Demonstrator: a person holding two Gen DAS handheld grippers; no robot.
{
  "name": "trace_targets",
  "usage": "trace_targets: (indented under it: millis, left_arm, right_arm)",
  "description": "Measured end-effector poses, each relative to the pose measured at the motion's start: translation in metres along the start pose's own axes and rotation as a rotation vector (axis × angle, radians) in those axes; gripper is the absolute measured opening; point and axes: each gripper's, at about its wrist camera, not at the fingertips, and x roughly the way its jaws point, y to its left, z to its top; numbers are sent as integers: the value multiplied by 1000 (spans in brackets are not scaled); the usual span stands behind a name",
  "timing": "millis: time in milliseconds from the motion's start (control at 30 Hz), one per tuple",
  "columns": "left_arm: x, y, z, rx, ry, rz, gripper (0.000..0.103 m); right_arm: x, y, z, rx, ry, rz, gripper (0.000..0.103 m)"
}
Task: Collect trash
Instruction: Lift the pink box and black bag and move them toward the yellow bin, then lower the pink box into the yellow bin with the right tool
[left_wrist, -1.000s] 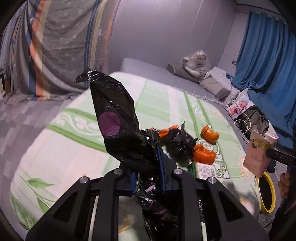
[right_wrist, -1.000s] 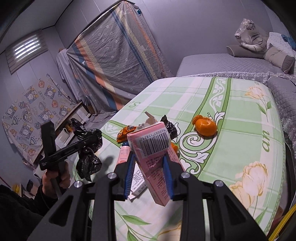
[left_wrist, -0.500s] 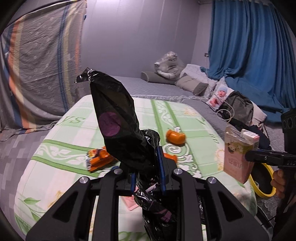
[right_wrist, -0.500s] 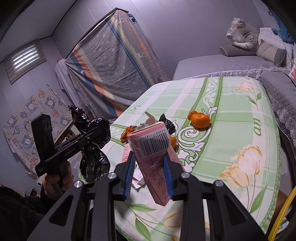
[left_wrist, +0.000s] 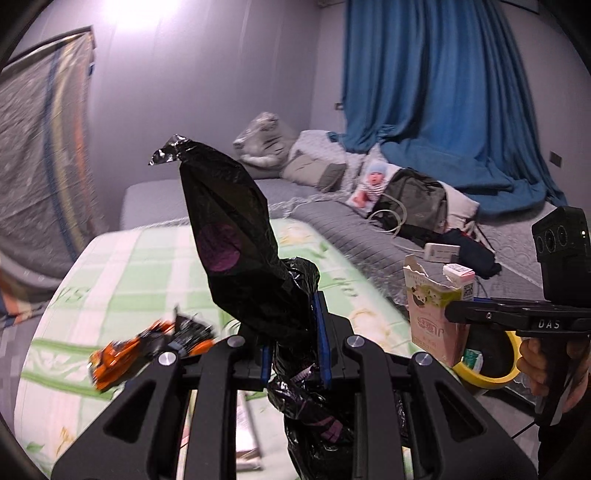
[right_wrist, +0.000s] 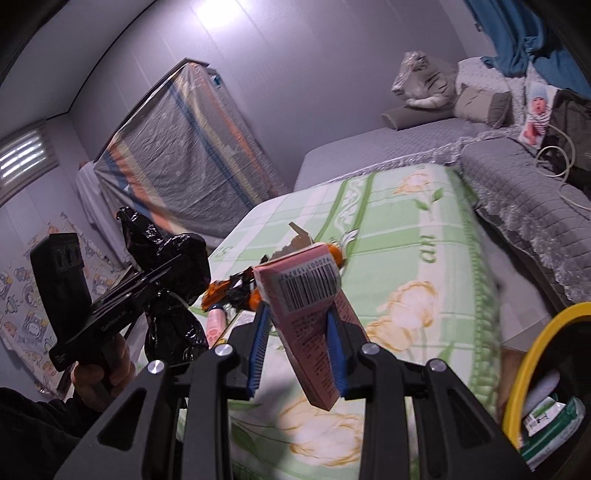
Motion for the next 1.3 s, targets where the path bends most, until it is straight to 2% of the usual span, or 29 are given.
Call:
trace_targets:
  millis: [367,633,867,1300]
  left_arm:
    - [28,-71,26,101,-30,-131,19]
    - [49,-116,33,137,-28,-216,19]
    - [66,-156,31,182,-11,-298,19]
    - [87,-216,17,241,19,-385,19]
  right_arm:
    - [-67,-51,-2,84,-138,-145,28]
    - [-98,-84,-14,144,-193,-256,28]
    - [-123,-114,-28,202,-231,-343,28]
    - [-140,-176,-57,340,-240,-475,28]
